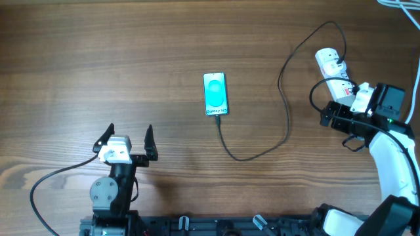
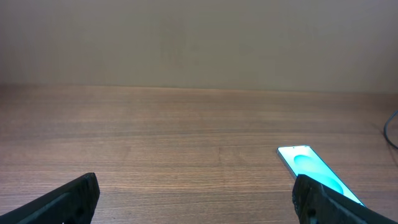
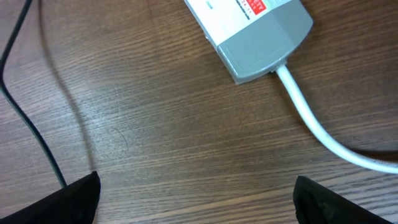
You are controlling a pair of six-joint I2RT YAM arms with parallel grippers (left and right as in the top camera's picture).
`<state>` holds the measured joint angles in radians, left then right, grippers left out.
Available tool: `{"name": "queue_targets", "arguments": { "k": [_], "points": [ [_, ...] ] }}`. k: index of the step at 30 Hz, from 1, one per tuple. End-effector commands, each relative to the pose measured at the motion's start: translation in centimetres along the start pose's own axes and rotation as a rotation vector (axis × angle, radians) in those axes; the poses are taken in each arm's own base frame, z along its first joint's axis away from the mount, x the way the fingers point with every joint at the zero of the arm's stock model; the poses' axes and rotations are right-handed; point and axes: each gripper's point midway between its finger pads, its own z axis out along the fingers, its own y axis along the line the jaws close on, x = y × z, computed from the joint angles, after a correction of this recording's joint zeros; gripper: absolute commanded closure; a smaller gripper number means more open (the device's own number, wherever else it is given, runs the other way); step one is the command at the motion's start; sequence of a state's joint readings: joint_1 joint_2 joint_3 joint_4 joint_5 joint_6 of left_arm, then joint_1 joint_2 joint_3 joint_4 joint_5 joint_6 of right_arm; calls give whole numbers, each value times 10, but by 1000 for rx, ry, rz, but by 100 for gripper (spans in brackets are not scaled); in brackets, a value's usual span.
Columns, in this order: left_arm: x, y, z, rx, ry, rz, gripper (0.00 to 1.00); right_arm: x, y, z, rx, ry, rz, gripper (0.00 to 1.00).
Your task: Plug charger to phone and switch on socket
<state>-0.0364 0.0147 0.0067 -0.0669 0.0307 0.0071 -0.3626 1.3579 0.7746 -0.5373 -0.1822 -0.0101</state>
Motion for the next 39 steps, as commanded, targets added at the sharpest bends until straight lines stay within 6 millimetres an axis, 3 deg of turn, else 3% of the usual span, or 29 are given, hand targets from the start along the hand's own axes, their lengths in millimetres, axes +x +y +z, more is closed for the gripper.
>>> {"name": "queue_targets", "arguments": {
  "k": [1, 9, 14, 17, 28, 39],
  "points": [
    [1, 3, -1, -11, 0, 18, 0, -10, 3, -14, 1, -64, -30, 0],
    [1, 3, -1, -11, 0, 18, 0, -37, 15, -46, 14, -227, -92, 0],
    [1, 3, -1, -11, 0, 18, 0, -45, 84, -37, -175, -397, -453, 0],
    [1, 3, -1, -11, 0, 18, 0, -32, 99, -30, -221, -467, -500, 0],
    [1, 3, -1, -11, 0, 18, 0, 18, 97, -8, -255, -580, -539, 1],
    [1, 3, -1, -11, 0, 18, 0, 40, 92, 2, -271, -558, -482, 0]
  ]
}}
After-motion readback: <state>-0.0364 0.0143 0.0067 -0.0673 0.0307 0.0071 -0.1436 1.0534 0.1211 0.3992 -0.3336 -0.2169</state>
